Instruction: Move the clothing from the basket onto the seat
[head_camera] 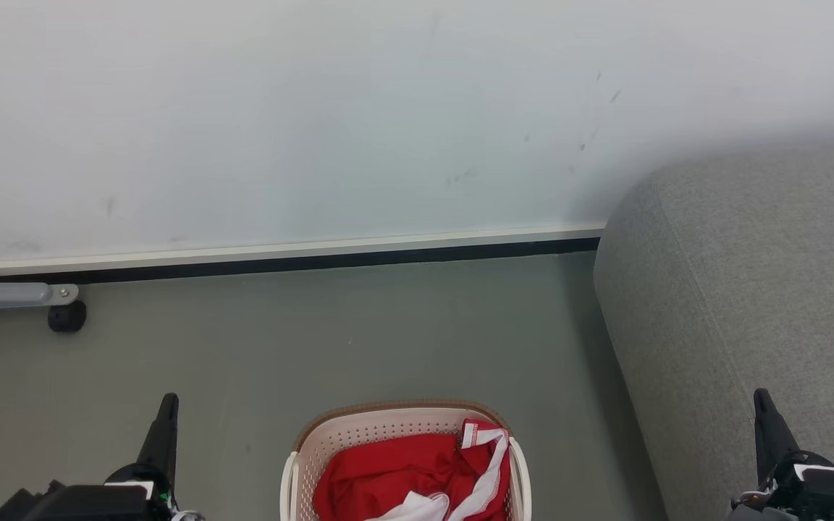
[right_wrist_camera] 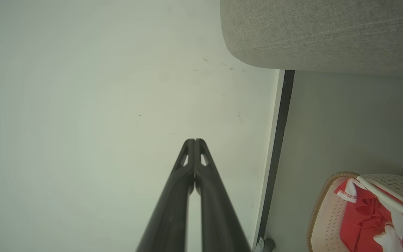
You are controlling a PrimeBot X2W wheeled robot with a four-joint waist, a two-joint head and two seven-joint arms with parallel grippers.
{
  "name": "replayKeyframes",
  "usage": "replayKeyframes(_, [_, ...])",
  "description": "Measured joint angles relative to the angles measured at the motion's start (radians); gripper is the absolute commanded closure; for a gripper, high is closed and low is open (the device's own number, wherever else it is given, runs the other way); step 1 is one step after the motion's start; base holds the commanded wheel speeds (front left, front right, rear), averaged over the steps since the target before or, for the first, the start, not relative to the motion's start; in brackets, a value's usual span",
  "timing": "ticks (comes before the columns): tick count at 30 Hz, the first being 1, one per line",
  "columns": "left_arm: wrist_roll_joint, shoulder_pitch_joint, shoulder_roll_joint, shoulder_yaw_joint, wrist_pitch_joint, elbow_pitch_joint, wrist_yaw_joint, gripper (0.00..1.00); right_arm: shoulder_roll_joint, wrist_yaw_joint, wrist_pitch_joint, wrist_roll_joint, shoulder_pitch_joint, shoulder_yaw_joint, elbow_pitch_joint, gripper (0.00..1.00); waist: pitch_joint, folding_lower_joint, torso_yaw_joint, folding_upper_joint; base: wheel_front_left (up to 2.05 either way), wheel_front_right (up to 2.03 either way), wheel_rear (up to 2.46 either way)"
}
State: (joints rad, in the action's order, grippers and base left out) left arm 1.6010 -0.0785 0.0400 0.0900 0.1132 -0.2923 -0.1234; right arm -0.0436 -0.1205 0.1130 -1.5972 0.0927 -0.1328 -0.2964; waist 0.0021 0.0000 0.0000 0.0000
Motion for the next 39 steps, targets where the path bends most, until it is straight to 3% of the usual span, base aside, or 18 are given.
replayKeyframes(5, [0.0, 0.0, 0.0, 0.0, 0.0, 0.0, 0.0, 1.0, 0.0, 0.0, 0.0, 0.0, 0.0, 0.0, 0.0, 1.0, 0.0, 0.0, 0.0, -0.0001, 0.0, 0.0, 0.0])
replayKeyframes(6, [0.0, 0.0, 0.0, 0.0, 0.0, 0.0, 0.0, 0.0, 0.0, 0.0, 0.0, 0.0, 0.0, 0.0, 0.0, 0.0, 0.0, 0.0, 0.0, 0.0, 0.0, 0.0, 0.0])
replayKeyframes(7, [0.0, 0.002, -0.001, -0.001, 0.0, -0.003, 0.0, 1.0, 0.001, 0.0, 0.0, 0.0, -0.001, 0.001, -0.004, 1.0, 0.0, 0.0, 0.0, -0.0001, 0.0, 0.0, 0.0])
replayKeyframes(8, [0.0, 0.006, -0.002, -0.002, 0.0, -0.012, 0.001, 0.0, 0.002, 0.001, 0.0, 0.0, -0.005, 0.002, -0.011, 0.0, 0.0, 0.0, 0.0, 0.0, 0.0, 0.0, 0.0])
replayKeyframes(9, [0.0, 0.013, -0.005, -0.003, 0.0, -0.023, 0.002, 1.0, 0.005, 0.002, 0.0, 0.0, -0.012, 0.003, -0.022, 1.0, 0.0, 0.0, 0.0, 0.0, 0.0, 0.0, 0.0])
replayKeyframes(10, [0.0, 0.023, -0.009, -0.004, 0.0, -0.032, 0.002, 0.0, 0.009, 0.002, 0.0, 0.0, -0.022, 0.004, -0.033, 0.0, 0.0, 0.0, 0.0, 0.0, 0.0, 0.0, 0.0])
replayKeyframes(25, [-0.04, 0.057, -0.013, -0.043, -0.045, -0.036, 0.003, 0.0, 0.019, 0.006, -0.045, 0.02, -0.05, 0.049, -0.04, 0.0, -0.003, 0.0, -0.001, 0.0, 0.0, 0.0, 0.0])
replayKeyframes(39, [-0.219, 0.057, -0.009, -0.07, -0.096, 0.021, 0.038, 0.0, 0.018, 0.059, -0.096, 0.229, -0.049, 0.104, 0.01, 0.0, -0.005, 0.0, -0.002, 0.0, 0.0, 0.0, 0.0])
